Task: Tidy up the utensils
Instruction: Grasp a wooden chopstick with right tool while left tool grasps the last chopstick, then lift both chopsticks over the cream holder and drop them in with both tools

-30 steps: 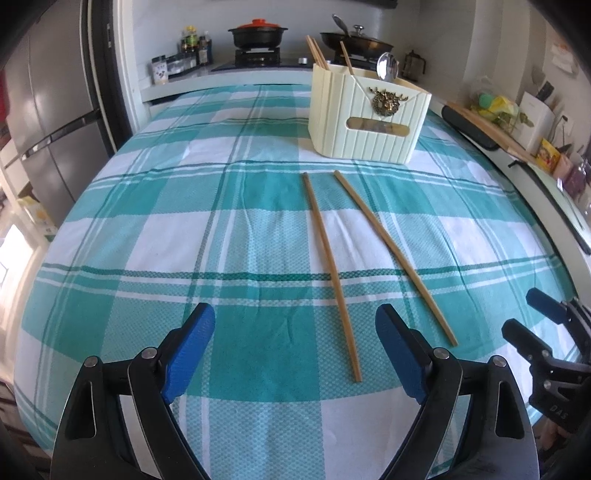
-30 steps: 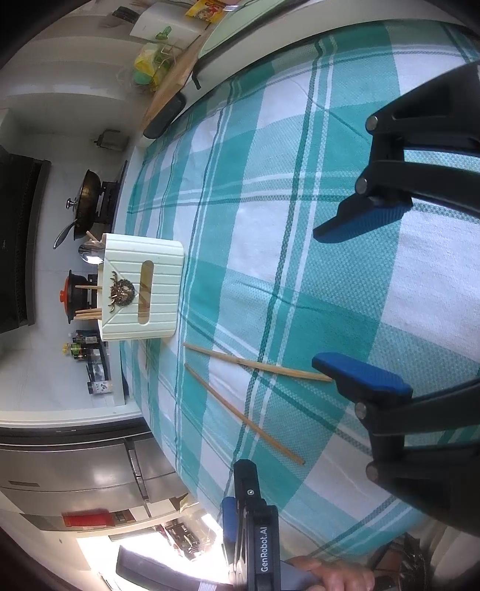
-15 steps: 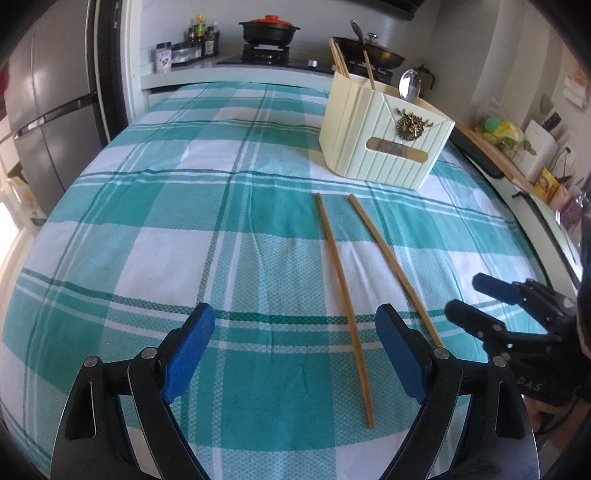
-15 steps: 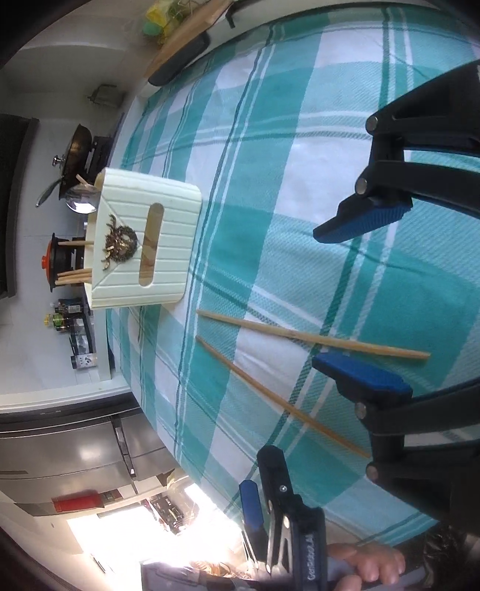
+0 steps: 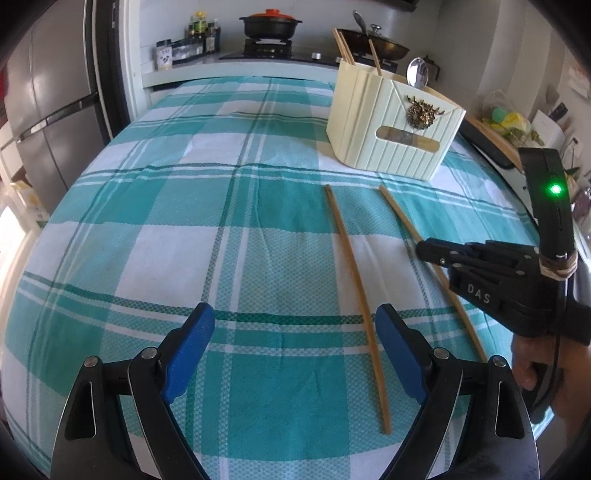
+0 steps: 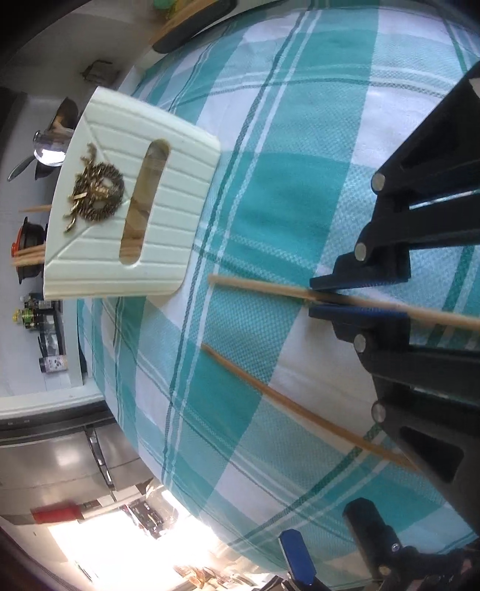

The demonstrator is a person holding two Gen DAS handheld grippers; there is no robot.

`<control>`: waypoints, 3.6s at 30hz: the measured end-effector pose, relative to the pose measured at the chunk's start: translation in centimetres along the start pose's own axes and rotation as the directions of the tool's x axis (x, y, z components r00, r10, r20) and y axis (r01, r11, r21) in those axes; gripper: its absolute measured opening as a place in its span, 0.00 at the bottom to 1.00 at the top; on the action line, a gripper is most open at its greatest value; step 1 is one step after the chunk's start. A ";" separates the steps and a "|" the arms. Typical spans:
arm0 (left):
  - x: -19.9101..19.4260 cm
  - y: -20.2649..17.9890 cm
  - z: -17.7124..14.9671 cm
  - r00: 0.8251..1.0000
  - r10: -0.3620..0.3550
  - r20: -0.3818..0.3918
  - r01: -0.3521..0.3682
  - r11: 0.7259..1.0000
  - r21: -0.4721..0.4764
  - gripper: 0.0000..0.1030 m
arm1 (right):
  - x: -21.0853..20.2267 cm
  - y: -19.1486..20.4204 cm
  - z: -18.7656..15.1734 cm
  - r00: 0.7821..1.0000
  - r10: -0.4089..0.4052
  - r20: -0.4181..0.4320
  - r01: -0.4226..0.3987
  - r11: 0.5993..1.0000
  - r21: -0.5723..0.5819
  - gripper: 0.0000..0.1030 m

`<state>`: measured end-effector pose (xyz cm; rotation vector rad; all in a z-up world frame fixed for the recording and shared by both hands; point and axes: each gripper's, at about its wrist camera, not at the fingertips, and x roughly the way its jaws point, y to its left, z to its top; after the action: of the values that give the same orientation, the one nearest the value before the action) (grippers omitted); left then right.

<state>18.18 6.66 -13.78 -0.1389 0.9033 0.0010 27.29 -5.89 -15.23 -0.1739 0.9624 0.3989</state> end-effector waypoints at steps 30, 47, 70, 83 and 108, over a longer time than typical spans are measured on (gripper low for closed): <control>9.3 -3.3 8.0 0.991 -0.027 -0.128 0.043 0.991 0.127 0.48 | 0.5 -4.2 1.1 0.994 -0.039 -0.103 0.036 0.999 -0.031 0.34; 1.1 -1.9 12.0 0.980 -0.185 0.075 0.184 0.983 0.023 0.04 | -9.2 -6.8 5.2 0.977 0.066 0.204 -0.090 0.989 0.114 0.06; -10.1 -2.6 16.6 0.907 -0.279 0.314 0.253 0.960 0.121 0.03 | -21.8 -6.3 7.9 0.857 -0.036 0.514 0.002 0.998 0.067 0.06; -11.3 -4.3 26.5 0.854 -0.269 0.445 0.231 0.963 0.138 0.03 | -24.1 -9.0 18.9 0.754 -0.081 0.652 0.035 0.996 0.083 0.06; 3.1 -5.3 26.7 0.971 -0.099 0.219 0.076 0.991 0.109 0.77 | -5.7 -13.2 23.2 0.946 0.061 0.319 -0.124 0.976 0.180 0.61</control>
<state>41.32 4.47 0.79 -0.0831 0.6694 -0.1090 47.40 -12.03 2.19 0.1156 0.6928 0.4007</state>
